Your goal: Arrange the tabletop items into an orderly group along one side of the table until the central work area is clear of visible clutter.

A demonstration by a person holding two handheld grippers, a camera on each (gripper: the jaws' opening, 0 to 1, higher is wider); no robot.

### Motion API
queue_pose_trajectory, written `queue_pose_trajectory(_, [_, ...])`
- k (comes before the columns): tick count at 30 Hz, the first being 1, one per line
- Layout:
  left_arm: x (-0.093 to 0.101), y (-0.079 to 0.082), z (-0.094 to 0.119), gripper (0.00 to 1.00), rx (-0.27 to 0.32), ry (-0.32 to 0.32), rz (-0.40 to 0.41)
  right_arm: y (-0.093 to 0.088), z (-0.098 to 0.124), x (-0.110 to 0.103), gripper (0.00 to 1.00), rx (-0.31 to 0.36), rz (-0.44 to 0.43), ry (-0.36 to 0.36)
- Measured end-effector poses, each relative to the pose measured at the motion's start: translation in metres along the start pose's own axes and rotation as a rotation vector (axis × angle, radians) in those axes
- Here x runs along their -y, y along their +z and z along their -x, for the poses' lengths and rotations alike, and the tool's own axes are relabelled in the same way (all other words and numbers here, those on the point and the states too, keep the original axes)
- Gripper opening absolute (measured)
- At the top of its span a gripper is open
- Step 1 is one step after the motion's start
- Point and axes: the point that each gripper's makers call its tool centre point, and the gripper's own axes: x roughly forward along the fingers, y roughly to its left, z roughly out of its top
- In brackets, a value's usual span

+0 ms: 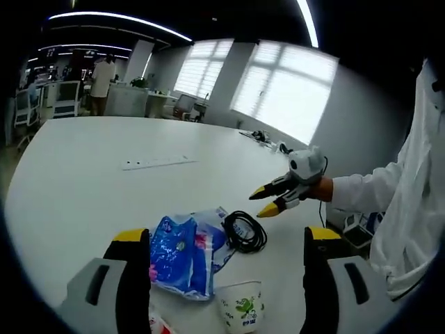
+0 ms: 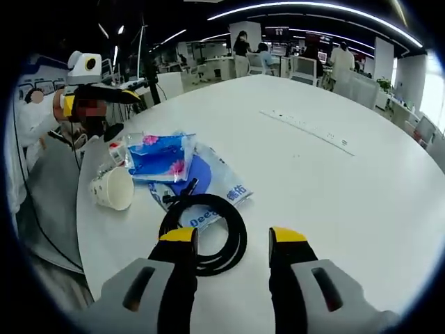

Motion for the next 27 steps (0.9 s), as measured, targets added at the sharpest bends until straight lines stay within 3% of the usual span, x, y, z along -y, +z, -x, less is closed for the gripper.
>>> queue_pose_trajectory(27, [0.001, 0.0, -0.005, 0.93, 0.004, -0.013, 0.012, -0.012, -0.027, 0.008, 0.29, -0.086, 0.029, 0.004])
